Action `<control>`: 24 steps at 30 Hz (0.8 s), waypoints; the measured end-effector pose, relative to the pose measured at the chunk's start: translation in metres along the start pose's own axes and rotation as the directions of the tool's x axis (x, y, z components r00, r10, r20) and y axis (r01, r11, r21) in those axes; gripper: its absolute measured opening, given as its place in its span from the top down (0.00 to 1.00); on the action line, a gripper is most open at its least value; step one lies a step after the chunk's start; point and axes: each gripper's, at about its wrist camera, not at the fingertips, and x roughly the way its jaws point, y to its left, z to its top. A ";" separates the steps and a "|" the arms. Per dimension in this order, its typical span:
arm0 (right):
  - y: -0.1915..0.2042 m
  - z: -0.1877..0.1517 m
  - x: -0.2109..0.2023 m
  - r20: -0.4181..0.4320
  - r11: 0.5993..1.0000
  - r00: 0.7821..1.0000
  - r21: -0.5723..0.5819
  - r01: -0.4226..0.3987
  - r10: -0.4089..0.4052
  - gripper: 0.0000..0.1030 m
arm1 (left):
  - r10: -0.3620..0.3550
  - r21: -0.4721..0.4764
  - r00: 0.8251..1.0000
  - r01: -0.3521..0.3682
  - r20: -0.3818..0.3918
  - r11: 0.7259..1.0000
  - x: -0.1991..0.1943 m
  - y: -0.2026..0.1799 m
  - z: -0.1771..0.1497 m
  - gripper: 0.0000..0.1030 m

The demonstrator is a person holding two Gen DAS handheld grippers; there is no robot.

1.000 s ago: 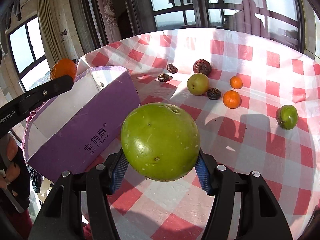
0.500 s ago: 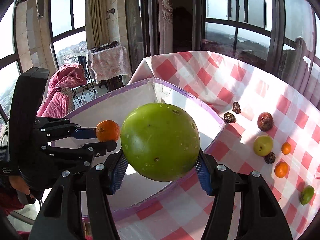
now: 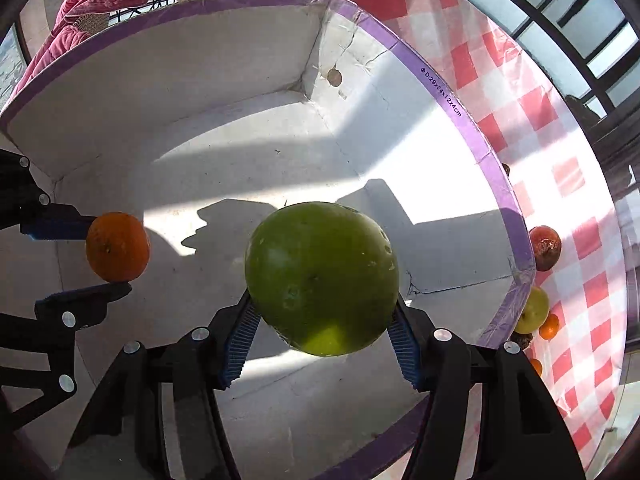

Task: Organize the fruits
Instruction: 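Open the right gripper to drop the pomelo while the left gripper drops the orange into the box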

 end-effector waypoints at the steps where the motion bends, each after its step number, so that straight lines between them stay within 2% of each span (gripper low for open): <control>1: -0.001 0.004 0.003 -0.019 1.000 1.000 -0.012 0.014 -0.014 0.44 | -0.002 -0.015 1.000 0.002 -0.026 1.000 0.004 0.002 0.000 0.66; 2: -0.002 0.007 0.005 -0.035 0.999 0.999 -0.025 0.033 -0.034 0.45 | -0.004 -0.026 0.999 0.003 -0.050 1.000 0.007 0.003 0.000 0.66; 4: -0.007 0.015 0.006 -0.063 0.999 0.997 -0.027 0.033 -0.034 0.88 | -0.016 -0.060 0.995 0.010 -0.100 0.998 0.014 0.006 0.000 0.66; 6: -0.006 0.022 -0.002 -0.042 0.997 0.998 -0.049 0.054 -0.056 0.88 | -0.033 -0.104 0.991 0.019 -0.130 0.994 0.016 0.011 -0.001 0.66; 9: 0.001 0.024 -0.011 -0.030 0.996 0.999 -0.083 -0.018 0.016 0.88 | -0.015 -0.105 0.992 0.001 -0.127 0.994 0.015 0.012 -0.003 0.66; 10: 0.003 0.023 -0.010 -0.027 0.995 1.000 -0.101 0.002 -0.005 0.86 | -0.014 -0.106 0.992 0.001 -0.123 0.994 0.014 0.011 -0.003 0.66; 11: 0.005 0.023 -0.008 -0.022 0.994 1.000 -0.107 0.017 -0.019 0.80 | -0.012 -0.106 0.993 -0.001 -0.117 0.994 0.013 0.011 -0.003 0.65; 13: 0.001 0.021 -0.006 -0.008 0.997 1.000 -0.078 -0.002 0.002 0.57 | -0.005 -0.109 0.994 -0.007 -0.109 0.994 0.010 0.011 -0.001 0.58; 15: 0.001 0.018 -0.008 0.018 0.998 1.000 -0.057 -0.017 0.018 0.45 | -0.021 -0.125 0.995 0.009 -0.094 0.992 0.005 0.012 0.001 0.29; 17: -0.001 0.013 -0.015 0.052 0.999 0.998 -0.028 -0.025 0.026 0.42 | -0.015 -0.129 0.998 0.007 -0.067 0.992 -0.002 0.011 0.003 0.15; 19: -0.006 0.008 -0.028 0.116 1.000 0.993 0.010 -0.025 0.023 0.34 | -0.007 -0.125 0.999 0.002 -0.046 0.992 -0.007 0.010 0.004 0.10; 20: -0.011 0.004 -0.038 0.162 0.999 0.987 0.038 -0.017 0.011 0.33 | 0.006 -0.125 0.999 -0.010 -0.032 0.992 -0.010 0.009 0.005 0.10; 22: -0.025 -0.006 -0.060 0.270 0.994 0.963 0.109 -0.024 -0.006 0.22 | 0.036 -0.135 0.999 -0.034 0.010 0.990 -0.019 0.007 0.009 0.10; 24: -0.041 -0.025 -0.085 0.395 0.980 0.918 0.193 -0.044 -0.036 0.14 | 0.078 -0.152 0.993 -0.065 0.084 0.986 -0.034 0.004 0.008 0.10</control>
